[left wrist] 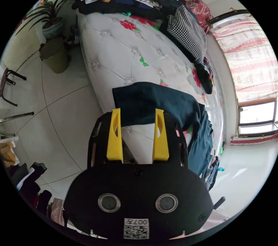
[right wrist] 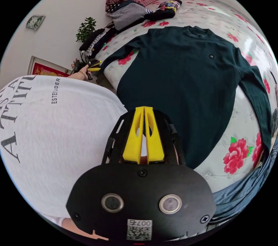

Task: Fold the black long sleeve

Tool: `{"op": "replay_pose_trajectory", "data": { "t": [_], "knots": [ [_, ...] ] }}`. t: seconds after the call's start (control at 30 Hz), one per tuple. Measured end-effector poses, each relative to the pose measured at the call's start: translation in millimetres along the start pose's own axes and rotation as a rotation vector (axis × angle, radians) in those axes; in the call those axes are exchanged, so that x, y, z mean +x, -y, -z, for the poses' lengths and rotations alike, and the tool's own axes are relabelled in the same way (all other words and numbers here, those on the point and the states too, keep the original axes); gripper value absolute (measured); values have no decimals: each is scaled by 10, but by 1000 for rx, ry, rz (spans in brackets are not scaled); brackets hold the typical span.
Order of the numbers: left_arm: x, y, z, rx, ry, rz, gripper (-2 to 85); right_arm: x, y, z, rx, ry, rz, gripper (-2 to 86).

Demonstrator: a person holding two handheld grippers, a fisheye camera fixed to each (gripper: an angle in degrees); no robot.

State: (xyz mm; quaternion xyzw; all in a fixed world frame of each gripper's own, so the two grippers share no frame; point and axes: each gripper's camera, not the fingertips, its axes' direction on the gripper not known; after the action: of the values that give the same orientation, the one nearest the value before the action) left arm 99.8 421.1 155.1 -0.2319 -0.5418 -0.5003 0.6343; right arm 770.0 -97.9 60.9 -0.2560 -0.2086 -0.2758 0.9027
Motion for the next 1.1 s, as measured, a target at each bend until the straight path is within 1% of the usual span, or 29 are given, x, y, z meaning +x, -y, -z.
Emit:
{"op": "replay_pose_trajectory", "data": {
  "t": [0.07, 0.1, 0.2, 0.27, 0.3, 0.33, 0.4, 0.43, 0.5, 0.6, 0.67, 0.77, 0.83, 0.87, 0.93, 0.97, 1.0, 1.03, 1.07, 1.1],
  "knots": [
    [91, 58, -56, -20, 145, 2, 125, -111, 140, -55, -25, -29, 16, -3],
    [176, 85, -80, -25, 218, -33, 94, -154, 192, -77, -32, -42, 20, -3],
    [363, 190, -39, -10, 265, -132, 29, -212, 256, -113, -27, -62, 14, -3],
    [386, 306, 140, 44, 159, -144, 9, -237, 276, -146, -19, -57, -7, -3],
    [362, 378, 371, 138, 36, -133, 3, -246, 272, -157, -15, -53, -19, -3],
    [327, 453, 627, 232, -46, -104, -1, -253, 267, -159, -10, -52, -22, -3],
    [336, 559, 981, 347, -73, -97, -4, -260, 239, -168, 1, -60, -35, -3],
    [389, 625, 1137, 381, -50, -111, -4, -256, 231, -173, 2, -63, -39, -3],
    [493, 697, 1227, 407, -26, -140, -5, -232, 205, -194, 5, -62, -57, -3],
    [748, 736, 1127, 375, -112, -172, -6, -193, 149, -235, 18, -35, -80, -3],
    [1042, 662, 1084, 369, -173, -232, -6, -186, 95, -244, 29, -34, -91, -3],
    [1835, 364, 1088, 363, -297, -449, -5, -173, -3, -199, 52, -46, -105, -3],
    [2676, -111, 1175, 349, -411, -722, -4, -142, -82, -152, 68, -56, -120, -3],
    [2894, -275, 1196, 341, -441, -800, -4, -113, -144, -112, 83, -67, -133, -3],
    [3688, -1067, 1209, 274, -565, -1136, -1, -54, -254, -43, 111, -81, -160, -3],
    [3853, -1282, 1181, 245, -600, -1214, 1, -6, -342, 6, 136, -89, -184, -3],
    [4147, -1708, 1067, 155, -673, -1364, 4, 21, -391, 30, 150, -92, -199, -3],
    [4387, -2107, 873, 29, -735, -1473, 13, 81, -496, 72, 181, -89, -230, -3],
    [4481, -2291, 745, -37, -758, -1500, 17, 152, -608, 103, 210, -77, -263, -3],
    [4629, -2647, 452, -187, -783, -1549, 44, 233, -726, 122, 237, -61, -302, -3]
  ]
}}
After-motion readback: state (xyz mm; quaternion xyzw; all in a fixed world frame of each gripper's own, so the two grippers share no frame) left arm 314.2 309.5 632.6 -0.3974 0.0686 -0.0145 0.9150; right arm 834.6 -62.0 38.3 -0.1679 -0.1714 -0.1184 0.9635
